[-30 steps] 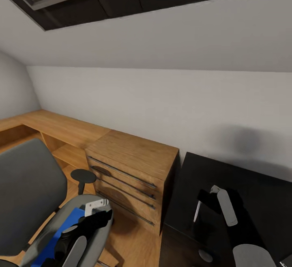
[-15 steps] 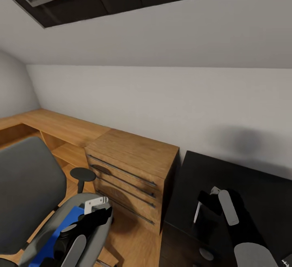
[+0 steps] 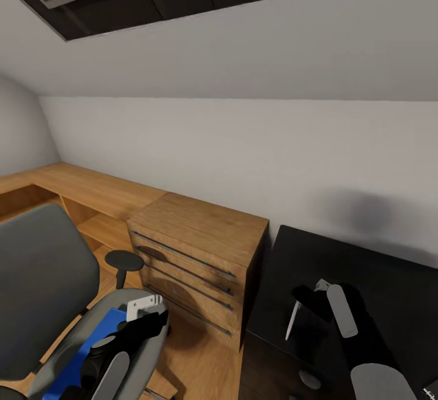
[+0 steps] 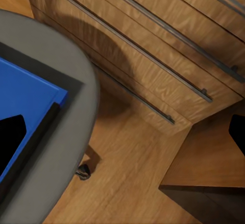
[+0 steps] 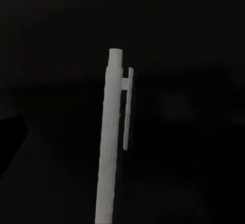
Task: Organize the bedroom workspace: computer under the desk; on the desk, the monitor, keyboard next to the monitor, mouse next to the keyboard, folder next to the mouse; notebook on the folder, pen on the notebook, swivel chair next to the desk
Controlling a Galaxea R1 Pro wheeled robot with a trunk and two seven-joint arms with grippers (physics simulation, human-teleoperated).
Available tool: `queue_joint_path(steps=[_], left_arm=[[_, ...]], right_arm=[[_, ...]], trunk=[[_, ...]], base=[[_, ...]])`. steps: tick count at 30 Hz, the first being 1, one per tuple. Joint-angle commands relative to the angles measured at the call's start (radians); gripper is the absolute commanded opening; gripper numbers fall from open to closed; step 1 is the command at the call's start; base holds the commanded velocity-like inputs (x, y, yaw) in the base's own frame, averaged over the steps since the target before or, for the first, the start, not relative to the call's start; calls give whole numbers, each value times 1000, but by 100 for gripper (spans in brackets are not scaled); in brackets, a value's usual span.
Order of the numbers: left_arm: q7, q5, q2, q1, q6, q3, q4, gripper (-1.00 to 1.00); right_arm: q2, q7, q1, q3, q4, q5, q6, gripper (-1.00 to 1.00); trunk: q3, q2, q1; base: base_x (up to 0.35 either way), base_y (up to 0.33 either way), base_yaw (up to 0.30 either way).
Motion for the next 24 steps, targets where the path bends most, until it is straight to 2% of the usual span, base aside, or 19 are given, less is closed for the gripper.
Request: queue_joint_path(steps=[1,17,24], left_arm=[[10,10,1,-1,1,-2,-1,100],[10,10,1,-1,2,-2,-1,100],[10,10,1,-1,1,-2,-2,100]], right_arm=[[0,-9,-1,-1,-1,-10,3,100],[1,-9,-1,0,-7,-9,1,100],[5,-11,-1,13,-68,-9,-1,100]], trunk=[[-1,-1,0],[-1,-1,0],[-1,-1,0]], base=[[0,0,0],[0,0,0],[0,0,0]])
